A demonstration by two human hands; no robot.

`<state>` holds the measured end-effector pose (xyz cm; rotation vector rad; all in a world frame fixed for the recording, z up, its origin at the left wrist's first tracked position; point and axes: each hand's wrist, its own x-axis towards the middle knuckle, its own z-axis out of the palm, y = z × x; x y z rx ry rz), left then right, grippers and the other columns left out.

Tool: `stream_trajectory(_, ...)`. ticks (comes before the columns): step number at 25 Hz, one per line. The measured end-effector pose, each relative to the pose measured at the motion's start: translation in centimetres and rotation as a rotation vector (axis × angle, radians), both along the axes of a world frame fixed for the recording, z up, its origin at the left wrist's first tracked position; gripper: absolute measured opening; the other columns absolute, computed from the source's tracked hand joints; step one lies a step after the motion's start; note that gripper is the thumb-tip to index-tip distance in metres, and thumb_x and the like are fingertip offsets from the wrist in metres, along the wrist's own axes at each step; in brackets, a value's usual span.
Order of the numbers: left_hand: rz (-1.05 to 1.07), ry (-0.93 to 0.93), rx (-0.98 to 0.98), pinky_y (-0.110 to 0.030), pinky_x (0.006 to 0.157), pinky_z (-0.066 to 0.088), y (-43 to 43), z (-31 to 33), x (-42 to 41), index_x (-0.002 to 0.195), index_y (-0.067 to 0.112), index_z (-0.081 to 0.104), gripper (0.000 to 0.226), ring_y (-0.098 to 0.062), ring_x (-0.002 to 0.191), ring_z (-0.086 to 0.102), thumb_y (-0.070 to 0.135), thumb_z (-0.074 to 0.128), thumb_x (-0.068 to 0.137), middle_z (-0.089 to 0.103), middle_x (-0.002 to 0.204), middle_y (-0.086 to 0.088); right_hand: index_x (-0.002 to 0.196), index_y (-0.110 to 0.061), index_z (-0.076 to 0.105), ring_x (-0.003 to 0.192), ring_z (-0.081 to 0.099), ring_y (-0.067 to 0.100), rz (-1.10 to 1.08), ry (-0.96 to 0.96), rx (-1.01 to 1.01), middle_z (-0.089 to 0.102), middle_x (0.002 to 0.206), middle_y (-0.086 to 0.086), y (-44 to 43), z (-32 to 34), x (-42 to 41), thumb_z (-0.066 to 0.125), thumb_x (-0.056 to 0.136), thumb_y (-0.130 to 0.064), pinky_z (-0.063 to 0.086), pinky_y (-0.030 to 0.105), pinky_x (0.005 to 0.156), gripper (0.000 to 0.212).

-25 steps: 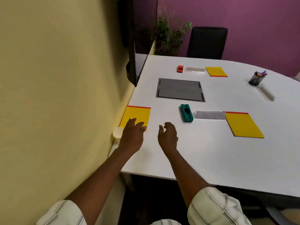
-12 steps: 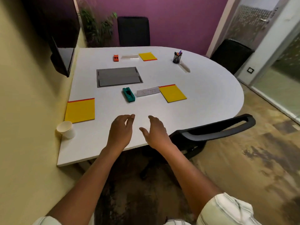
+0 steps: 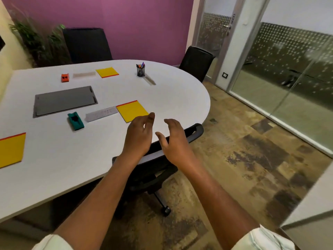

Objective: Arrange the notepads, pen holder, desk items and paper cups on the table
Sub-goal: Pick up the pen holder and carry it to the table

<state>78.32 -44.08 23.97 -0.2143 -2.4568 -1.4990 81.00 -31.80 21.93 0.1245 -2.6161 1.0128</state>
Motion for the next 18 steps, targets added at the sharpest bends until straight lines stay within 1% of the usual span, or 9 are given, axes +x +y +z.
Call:
stream_trajectory(3, -0.045, 0.040, 0.013, -0.022, 0.083, 0.033, 8.0, 0.1, -1.1, 0.110, 0.016, 0.066, 0.040, -0.004, 0.098, 0.047, 0.041, 0.036, 0.098, 0.063, 0.113, -0.002, 0.138, -0.005, 0.041, 0.132, 0.038, 0.019, -0.027, 0.050, 0.008, 0.045, 0.140, 0.009, 8.1, 0.6, -1.2, 0.056, 0.094, -0.032, 0.030, 0.027, 0.109, 0.054)
stream_trajectory(5, -0.082, 0.041, -0.005, -0.017, 0.078, 0.033, 12.9, 0.4, -1.9, 0.108, 0.014, 0.066, 0.040, -0.002, 0.095, 0.046, 0.040, 0.036, 0.098, 0.063, 0.109, 0.000, 0.139, -0.006, 0.041, 0.132, 0.038, 0.020, -0.079, 0.043, 0.004, 0.044, 0.141, 0.009, 13.2, 0.8, -1.6, 0.056, 0.094, -0.031, 0.033, 0.033, 0.109, 0.054)
stream_trajectory(8, -0.148, 0.044, -0.011, -0.007, 0.070, 0.032, 19.6, 0.5, -3.4, 0.101, 0.011, 0.067, 0.041, 0.002, 0.087, 0.045, 0.040, 0.037, 0.099, 0.058, 0.096, 0.007, 0.142, -0.012, 0.039, 0.137, 0.031, 0.020, -0.137, 0.017, 0.053, 0.037, 0.147, 0.007, 20.0, 0.8, -2.5, 0.051, 0.096, -0.033, 0.031, 0.038, 0.111, 0.052)
stream_trajectory(10, -0.185, 0.035, -0.017, -0.015, 0.069, 0.032, 23.2, 0.2, -4.8, 0.089, 0.011, 0.064, 0.041, 0.003, 0.073, 0.042, 0.040, 0.036, 0.099, 0.053, 0.088, 0.008, 0.144, -0.017, 0.036, 0.140, 0.026, 0.020, -0.197, -0.013, 0.092, 0.031, 0.151, 0.006, 23.5, 0.7, -3.2, 0.048, 0.097, -0.035, 0.028, 0.043, 0.112, 0.052)
stream_trajectory(11, -0.214, 0.035, -0.030, -0.019, 0.072, 0.032, 25.3, -0.1, -5.6, 0.085, 0.015, 0.060, 0.039, 0.003, 0.068, 0.042, 0.041, 0.035, 0.099, 0.051, 0.086, 0.009, 0.145, -0.019, 0.034, 0.142, 0.023, 0.021, -0.234, -0.035, 0.095, 0.028, 0.153, 0.006, 25.5, 0.6, -3.4, 0.047, 0.097, -0.036, 0.025, 0.044, 0.114, 0.052)
stream_trajectory(13, -0.261, 0.033, -0.028, -0.020, 0.073, 0.034, 29.6, -0.5, -7.4, 0.085, 0.018, 0.061, 0.037, 0.004, 0.068, 0.046, 0.041, 0.035, 0.099, 0.052, 0.086, 0.011, 0.146, -0.022, 0.031, 0.145, 0.016, 0.021, -0.294, -0.076, 0.095, 0.023, 0.156, 0.007, 29.7, 0.3, -4.3, 0.045, 0.097, -0.039, 0.019, 0.046, 0.115, 0.054)
stream_trajectory(15, -0.288, 0.041, 0.000, -0.006, 0.067, 0.035, 33.8, -1.4, -9.7, 0.093, 0.017, 0.069, 0.041, 0.007, 0.078, 0.050, 0.040, 0.036, 0.099, 0.056, 0.091, 0.015, 0.146, -0.022, 0.028, 0.146, 0.012, 0.022, -0.353, -0.105, 0.124, 0.020, 0.157, 0.007, 33.9, -0.2, -5.8, 0.043, 0.097, -0.042, 0.016, 0.046, 0.115, 0.055)
stream_trajectory(16, -0.300, 0.052, 0.007, 0.000, 0.065, 0.034, 35.9, -2.0, -11.1, 0.096, 0.018, 0.070, 0.043, 0.012, 0.077, 0.051, 0.042, 0.036, 0.098, 0.058, 0.091, 0.016, 0.147, -0.022, 0.026, 0.146, 0.011, 0.021, -0.384, -0.115, 0.148, 0.018, 0.157, 0.007, 36.1, -0.6, -6.7, 0.043, 0.097, -0.044, 0.016, 0.045, 0.114, 0.057)
stream_trajectory(18, -0.319, 0.056, 0.008, 0.005, 0.062, 0.033, 39.5, -3.0, -13.8, 0.093, 0.018, 0.070, 0.046, 0.020, 0.072, 0.050, 0.046, 0.034, 0.098, 0.060, 0.086, 0.014, 0.148, -0.022, 0.024, 0.146, 0.009, 0.021, -0.423, -0.133, 0.171, 0.015, 0.158, 0.006, 39.9, -1.2, -8.7, 0.042, 0.097, -0.046, 0.015, 0.044, 0.114, 0.060)
